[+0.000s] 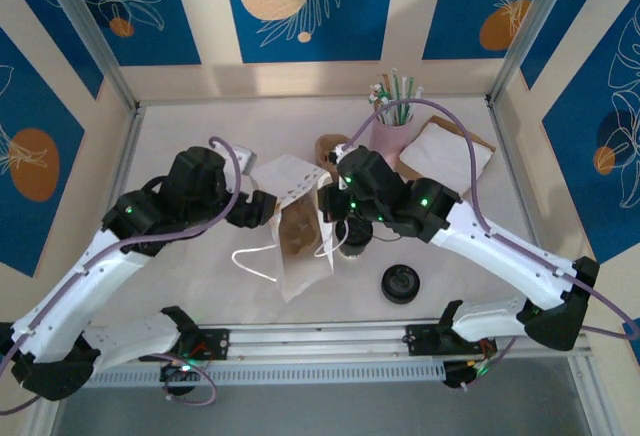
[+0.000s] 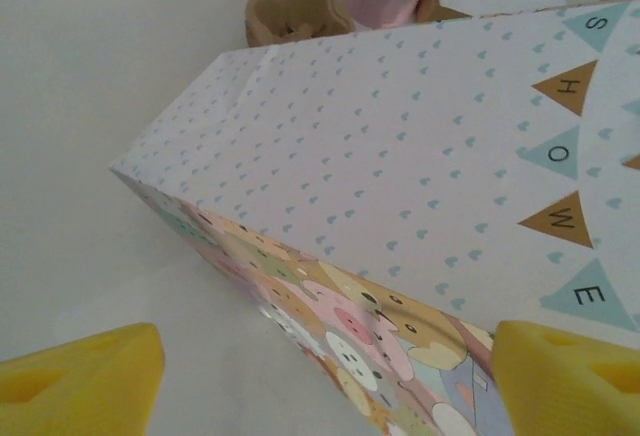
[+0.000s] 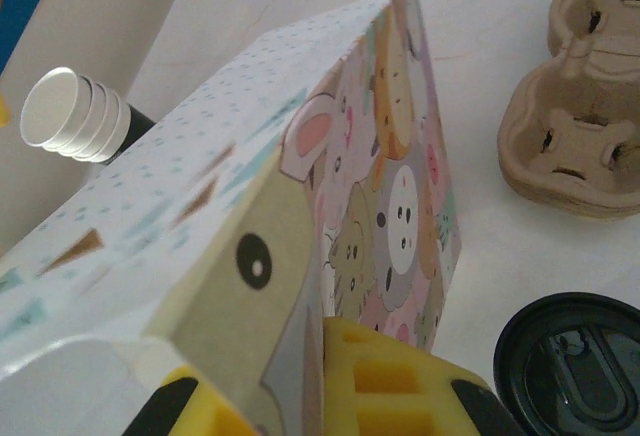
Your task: Pack the takeout coffee
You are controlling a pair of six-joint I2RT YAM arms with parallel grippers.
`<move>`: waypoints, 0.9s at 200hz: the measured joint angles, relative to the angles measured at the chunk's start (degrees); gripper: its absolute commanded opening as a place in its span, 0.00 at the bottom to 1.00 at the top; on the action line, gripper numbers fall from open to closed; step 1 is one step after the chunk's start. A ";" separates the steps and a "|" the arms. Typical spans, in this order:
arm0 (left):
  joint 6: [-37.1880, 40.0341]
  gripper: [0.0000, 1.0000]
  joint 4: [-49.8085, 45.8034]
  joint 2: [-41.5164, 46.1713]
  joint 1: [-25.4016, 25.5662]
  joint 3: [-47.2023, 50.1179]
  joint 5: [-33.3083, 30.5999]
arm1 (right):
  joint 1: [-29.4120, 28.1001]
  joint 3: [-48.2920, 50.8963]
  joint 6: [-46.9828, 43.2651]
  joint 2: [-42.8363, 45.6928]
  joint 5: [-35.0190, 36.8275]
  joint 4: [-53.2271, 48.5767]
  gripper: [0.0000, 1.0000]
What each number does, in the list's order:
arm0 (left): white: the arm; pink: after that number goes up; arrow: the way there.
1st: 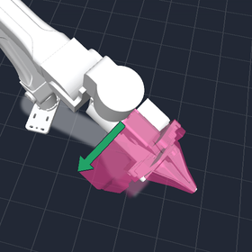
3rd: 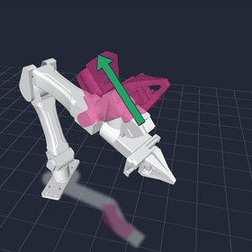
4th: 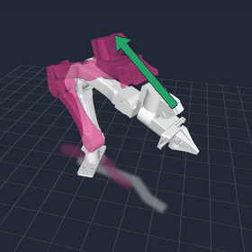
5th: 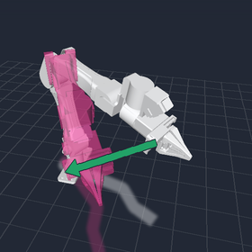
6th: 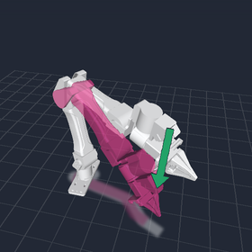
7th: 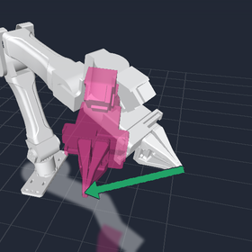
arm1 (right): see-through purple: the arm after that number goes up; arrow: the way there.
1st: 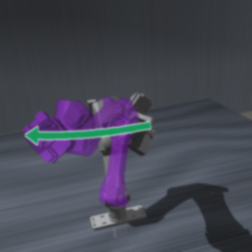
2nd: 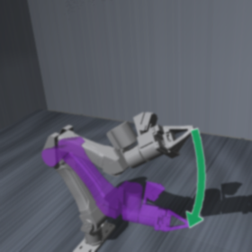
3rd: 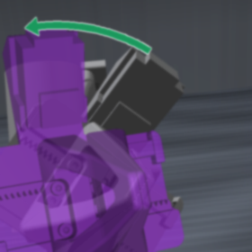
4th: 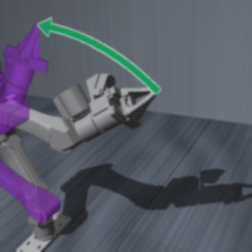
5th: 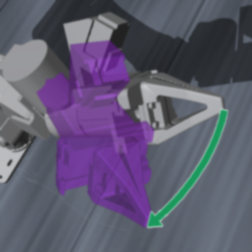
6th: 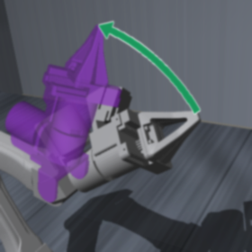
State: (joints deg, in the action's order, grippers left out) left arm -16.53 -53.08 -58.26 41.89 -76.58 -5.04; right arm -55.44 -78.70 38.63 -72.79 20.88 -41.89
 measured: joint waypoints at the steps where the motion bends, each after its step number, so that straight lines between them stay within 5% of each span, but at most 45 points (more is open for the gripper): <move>1: -0.13 0.90 -0.07 0.20 0.00 -0.02 -0.02 | 0.00 -0.07 0.00 -0.07 0.02 -0.07 0.00; 85: -3.43 0.80 -7.87 4.04 1.70 -8.22 2.01 | 0.98 -2.97 3.72 -2.43 0.59 -4.46 0.00; 156: -6.08 0.82 -10.49 -4.70 11.63 -9.40 -0.20 | 1.09 -2.97 4.98 -2.43 0.55 -4.50 0.00; 180: -6.38 0.75 -12.15 -7.15 13.49 -10.86 -3.61 | 1.07 -2.97 5.14 -2.43 0.52 -4.50 0.00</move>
State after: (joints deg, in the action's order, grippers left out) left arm -22.92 -65.23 -65.41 55.37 -87.44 -8.64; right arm -54.37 -81.67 43.77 -75.22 21.41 -46.39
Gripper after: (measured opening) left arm 0.797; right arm 0.071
